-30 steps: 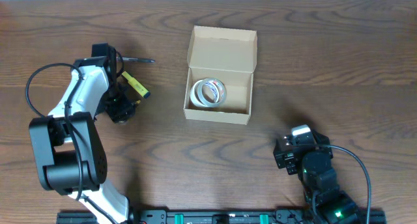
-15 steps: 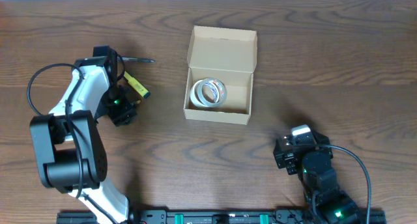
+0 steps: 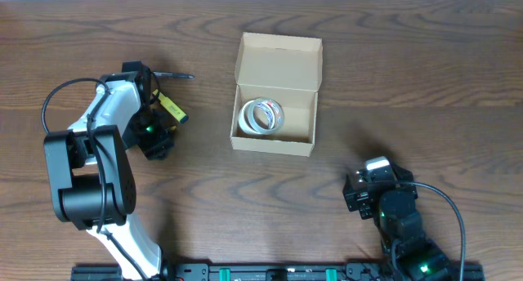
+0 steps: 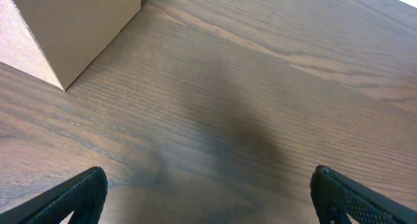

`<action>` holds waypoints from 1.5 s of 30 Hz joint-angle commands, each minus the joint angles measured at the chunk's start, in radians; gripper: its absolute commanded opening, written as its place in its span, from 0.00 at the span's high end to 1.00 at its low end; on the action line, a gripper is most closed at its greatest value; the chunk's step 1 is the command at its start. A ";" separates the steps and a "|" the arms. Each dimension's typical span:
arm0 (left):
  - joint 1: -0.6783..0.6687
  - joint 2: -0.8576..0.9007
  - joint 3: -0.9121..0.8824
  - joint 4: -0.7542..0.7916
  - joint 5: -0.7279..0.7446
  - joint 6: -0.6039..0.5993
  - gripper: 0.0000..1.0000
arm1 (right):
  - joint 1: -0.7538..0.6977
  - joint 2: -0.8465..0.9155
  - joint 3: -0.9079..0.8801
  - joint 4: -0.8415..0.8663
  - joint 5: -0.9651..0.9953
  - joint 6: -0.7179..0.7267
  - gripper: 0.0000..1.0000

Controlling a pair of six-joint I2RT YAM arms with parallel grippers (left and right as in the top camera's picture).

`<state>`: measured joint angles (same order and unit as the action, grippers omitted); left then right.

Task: Pack container
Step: 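Lower the left gripper and grasp the correction tape dispenser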

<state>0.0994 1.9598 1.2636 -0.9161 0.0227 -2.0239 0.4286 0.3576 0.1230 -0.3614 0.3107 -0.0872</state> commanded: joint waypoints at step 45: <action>0.000 0.052 0.007 0.061 -0.040 -0.041 0.57 | -0.006 -0.006 -0.004 0.002 0.007 0.000 0.01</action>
<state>0.0990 1.9816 1.2675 -0.8696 -0.0261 -2.0235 0.4286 0.3576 0.1230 -0.3614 0.3107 -0.0872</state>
